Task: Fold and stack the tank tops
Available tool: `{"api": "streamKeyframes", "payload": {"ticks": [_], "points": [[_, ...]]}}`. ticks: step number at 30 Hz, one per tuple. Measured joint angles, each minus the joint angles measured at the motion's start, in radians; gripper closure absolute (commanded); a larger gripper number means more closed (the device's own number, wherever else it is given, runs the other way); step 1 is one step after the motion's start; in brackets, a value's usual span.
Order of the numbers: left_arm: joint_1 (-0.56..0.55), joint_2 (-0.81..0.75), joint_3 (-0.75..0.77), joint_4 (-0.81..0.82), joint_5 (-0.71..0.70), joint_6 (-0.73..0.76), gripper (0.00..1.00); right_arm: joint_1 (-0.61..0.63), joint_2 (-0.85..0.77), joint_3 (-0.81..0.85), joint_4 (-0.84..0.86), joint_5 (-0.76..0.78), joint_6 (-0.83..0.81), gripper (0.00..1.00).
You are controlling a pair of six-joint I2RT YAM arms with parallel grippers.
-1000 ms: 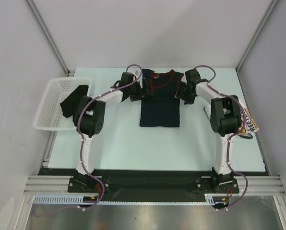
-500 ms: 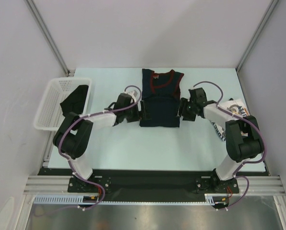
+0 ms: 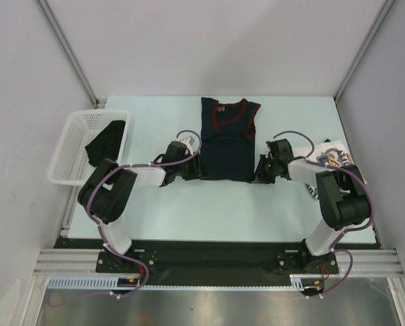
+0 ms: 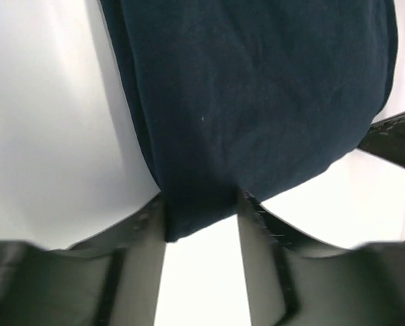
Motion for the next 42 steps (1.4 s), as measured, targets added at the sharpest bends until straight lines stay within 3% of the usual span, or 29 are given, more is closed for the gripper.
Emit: {"api": "streamKeyframes", "payload": {"ticks": [1, 3, 6, 8, 16, 21, 25, 30, 35, 39, 42], "points": [[0.0, 0.005, 0.0, 0.005, 0.0, -0.001, 0.6, -0.004, 0.004, -0.002, 0.008, -0.006, 0.002, 1.0], [0.001, 0.012, 0.0, 0.01, -0.003, 0.0, 0.69, -0.009, 0.009, -0.003, 0.016, -0.019, 0.006, 1.0], [0.001, 0.018, -0.004, 0.011, -0.012, 0.004, 0.92, -0.012, 0.009, -0.004, 0.016, -0.022, 0.005, 1.0], [0.001, 0.018, -0.008, 0.014, -0.013, 0.002, 0.97, -0.014, 0.008, -0.004, 0.014, -0.021, 0.004, 1.0], [-0.022, -0.039, -0.095, 0.058, -0.026, 0.002, 0.99, 0.015, -0.106, -0.085, -0.008, -0.002, 0.004, 1.0], [-0.132, -0.135, -0.188, 0.041, -0.07, -0.017, 1.0, 0.111, -0.26, -0.19, -0.055, 0.035, 0.025, 1.0], [-0.159, -0.156, -0.192, -0.005, -0.06, -0.027, 1.0, 0.107, -0.366, -0.216, -0.127, 0.052, 0.043, 1.0], [-0.118, -0.209, -0.063, -0.239, -0.059, -0.014, 1.0, 0.071, -0.386, -0.036, -0.285, 0.056, 0.042, 1.0], [-0.142, -0.405, 0.086, -0.37, -0.119, 0.005, 1.0, 0.098, -0.48, 0.158, -0.327, 0.086, 0.043, 1.0], [-0.217, -0.584, -0.034, -0.295, -0.13, -0.018, 1.0, 0.142, -0.658, 0.03, -0.327, 0.099, 0.062, 1.0], [-0.261, -0.589, -0.195, -0.25, -0.116, -0.05, 1.0, 0.172, -0.741, -0.138, -0.356, 0.098, 0.097, 1.0]]}}
